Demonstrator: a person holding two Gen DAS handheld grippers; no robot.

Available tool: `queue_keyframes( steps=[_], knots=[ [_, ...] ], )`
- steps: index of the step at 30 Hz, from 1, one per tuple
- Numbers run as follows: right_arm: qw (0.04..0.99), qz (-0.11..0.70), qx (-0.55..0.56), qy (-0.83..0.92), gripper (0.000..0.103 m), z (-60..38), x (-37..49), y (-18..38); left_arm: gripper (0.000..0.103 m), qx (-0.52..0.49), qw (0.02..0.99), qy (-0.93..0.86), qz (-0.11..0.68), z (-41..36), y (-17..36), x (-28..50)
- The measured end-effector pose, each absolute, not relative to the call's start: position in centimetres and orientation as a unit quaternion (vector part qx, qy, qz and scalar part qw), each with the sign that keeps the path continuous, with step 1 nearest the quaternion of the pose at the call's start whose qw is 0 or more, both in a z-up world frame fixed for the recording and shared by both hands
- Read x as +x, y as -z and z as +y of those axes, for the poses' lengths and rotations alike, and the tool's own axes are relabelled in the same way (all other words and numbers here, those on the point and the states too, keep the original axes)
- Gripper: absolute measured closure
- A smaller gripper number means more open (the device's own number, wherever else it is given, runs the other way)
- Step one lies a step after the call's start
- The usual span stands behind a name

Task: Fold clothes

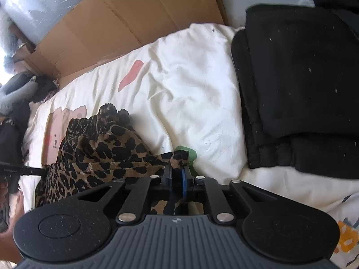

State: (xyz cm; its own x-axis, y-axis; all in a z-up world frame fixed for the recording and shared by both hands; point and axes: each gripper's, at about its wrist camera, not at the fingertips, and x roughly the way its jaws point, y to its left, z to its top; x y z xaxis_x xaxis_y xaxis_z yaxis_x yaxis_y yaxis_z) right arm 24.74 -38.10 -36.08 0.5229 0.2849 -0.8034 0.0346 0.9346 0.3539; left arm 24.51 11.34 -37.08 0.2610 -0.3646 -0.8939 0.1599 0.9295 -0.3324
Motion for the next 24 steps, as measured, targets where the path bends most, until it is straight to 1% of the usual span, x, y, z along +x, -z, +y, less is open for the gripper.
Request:
queue_keyframes(
  steps=[6,8,10,12,17,18,19,20,24],
  knots=[
    [0.856,0.489,0.151,-0.075,0.091,-37.8,25.0,36.4,0.084,-0.064,0.794,0.174,0.58,10.5,37.3,24.4],
    [0.855,0.493,0.141,-0.075,0.088,-37.5,25.2,36.7,0.082,-0.054,0.795,0.177,0.578,10.2,37.4,24.4],
    [0.856,0.496,0.126,-0.074,0.079,-37.2,25.3,36.9,0.081,-0.051,0.795,0.177,0.578,10.0,37.7,24.4],
    [0.857,0.498,0.113,-0.073,0.076,-37.0,25.5,37.1,0.08,-0.041,0.797,0.178,0.576,9.7,37.7,24.4],
    [0.855,0.503,0.097,-0.077,0.075,-36.5,25.8,37.5,0.074,-0.021,0.798,0.18,0.574,9.0,37.7,24.4],
    [0.854,0.505,0.095,-0.078,0.074,-36.4,25.9,37.6,0.074,-0.021,0.798,0.18,0.574,9.0,37.7,24.4],
    [0.854,0.506,0.092,-0.078,0.069,-36.4,26.0,37.7,0.072,-0.021,0.798,0.181,0.574,8.9,37.7,24.4],
    [0.854,0.507,0.088,-0.08,0.069,-36.2,26.1,37.8,0.071,-0.02,0.798,0.181,0.574,8.9,37.7,24.4],
    [0.854,0.508,0.065,-0.092,0.068,-35.6,26.4,37.9,0.071,-0.018,0.798,0.182,0.575,8.8,37.7,24.4]
  ],
)
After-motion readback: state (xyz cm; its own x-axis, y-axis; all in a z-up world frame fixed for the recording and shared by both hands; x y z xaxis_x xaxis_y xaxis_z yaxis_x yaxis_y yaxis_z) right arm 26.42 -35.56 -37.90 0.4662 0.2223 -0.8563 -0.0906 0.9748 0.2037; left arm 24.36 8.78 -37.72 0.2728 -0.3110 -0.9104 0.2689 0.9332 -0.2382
